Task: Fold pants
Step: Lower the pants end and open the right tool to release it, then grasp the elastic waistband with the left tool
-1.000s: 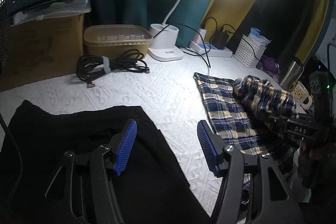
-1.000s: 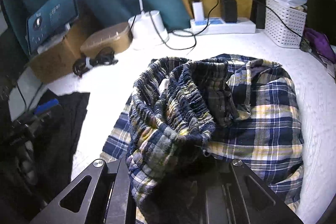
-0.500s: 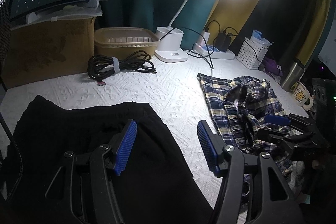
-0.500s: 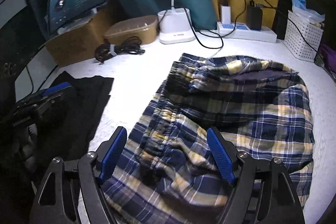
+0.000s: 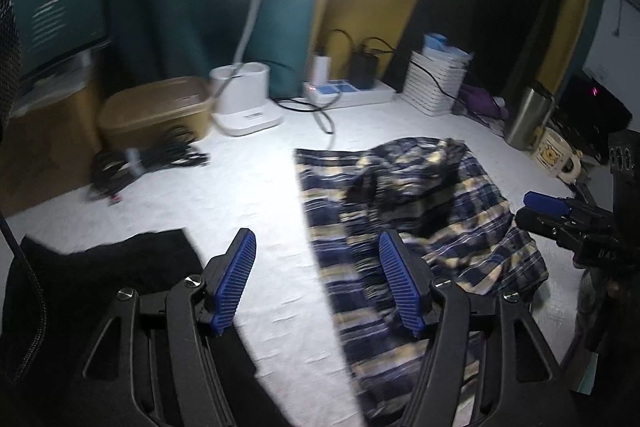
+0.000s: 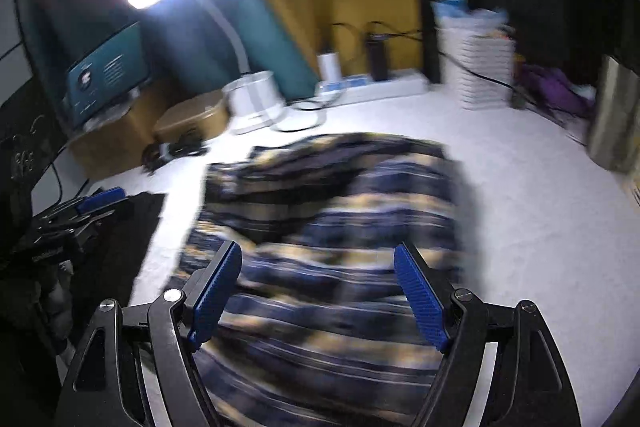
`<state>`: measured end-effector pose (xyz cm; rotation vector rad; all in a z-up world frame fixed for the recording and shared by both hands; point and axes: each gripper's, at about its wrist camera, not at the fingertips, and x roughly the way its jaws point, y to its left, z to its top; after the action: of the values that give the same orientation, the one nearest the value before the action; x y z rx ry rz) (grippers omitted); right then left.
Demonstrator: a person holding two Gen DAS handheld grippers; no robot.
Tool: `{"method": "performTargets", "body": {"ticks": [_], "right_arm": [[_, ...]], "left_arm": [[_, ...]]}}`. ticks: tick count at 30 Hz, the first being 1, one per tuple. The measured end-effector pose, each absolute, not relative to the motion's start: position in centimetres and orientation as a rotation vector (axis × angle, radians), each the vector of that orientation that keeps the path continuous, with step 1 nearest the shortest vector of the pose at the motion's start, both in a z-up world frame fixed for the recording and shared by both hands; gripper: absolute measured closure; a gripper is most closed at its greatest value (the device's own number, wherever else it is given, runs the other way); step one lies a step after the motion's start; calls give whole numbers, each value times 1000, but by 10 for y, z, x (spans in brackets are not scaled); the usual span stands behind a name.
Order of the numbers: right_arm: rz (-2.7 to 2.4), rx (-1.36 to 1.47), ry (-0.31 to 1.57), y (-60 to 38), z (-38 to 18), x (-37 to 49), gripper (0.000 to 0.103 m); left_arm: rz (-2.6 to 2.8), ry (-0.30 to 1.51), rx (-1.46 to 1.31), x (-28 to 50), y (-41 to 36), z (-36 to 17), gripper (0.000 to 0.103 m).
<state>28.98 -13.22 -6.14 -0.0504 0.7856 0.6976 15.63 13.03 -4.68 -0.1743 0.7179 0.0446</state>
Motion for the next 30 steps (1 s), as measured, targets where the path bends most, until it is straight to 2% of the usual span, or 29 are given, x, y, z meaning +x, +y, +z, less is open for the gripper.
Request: {"method": "performTargets", "body": {"ticks": [9, 21, 23, 24, 25, 26, 27, 28, 30], "right_arm": [[574, 34, 804, -205, -79, 327, 23], [598, 17, 812, -195, -94, 387, 23], [616, 10, 821, -187, -96, 401, 23], [635, 3, 819, -183, -97, 406, 23], [653, -3, 815, -179, -96, 412, 24], [674, -6, 814, -173, -96, 421, 26], [687, -7, 816, -170, -96, 425, 37], [710, -9, 835, -164, -98, 434, 41], [737, -14, 881, -155, -105, 444, 41]], "left_arm": [[7, 767, -75, 206, 91, -56, 38], [-26, 797, 10, 258, 85, -73, 39], [-46, 799, 32, 262, 85, -76, 51], [-57, 807, 31, 263, 86, -78, 63], [-63, 819, 22, 266, 88, -80, 70], [-63, 823, 17, 267, 89, -81, 71], [-63, 823, 14, 268, 91, -83, 77], [-64, 824, 7, 269, 94, -84, 84], [-68, 826, -15, 271, 99, -84, 89]]}}
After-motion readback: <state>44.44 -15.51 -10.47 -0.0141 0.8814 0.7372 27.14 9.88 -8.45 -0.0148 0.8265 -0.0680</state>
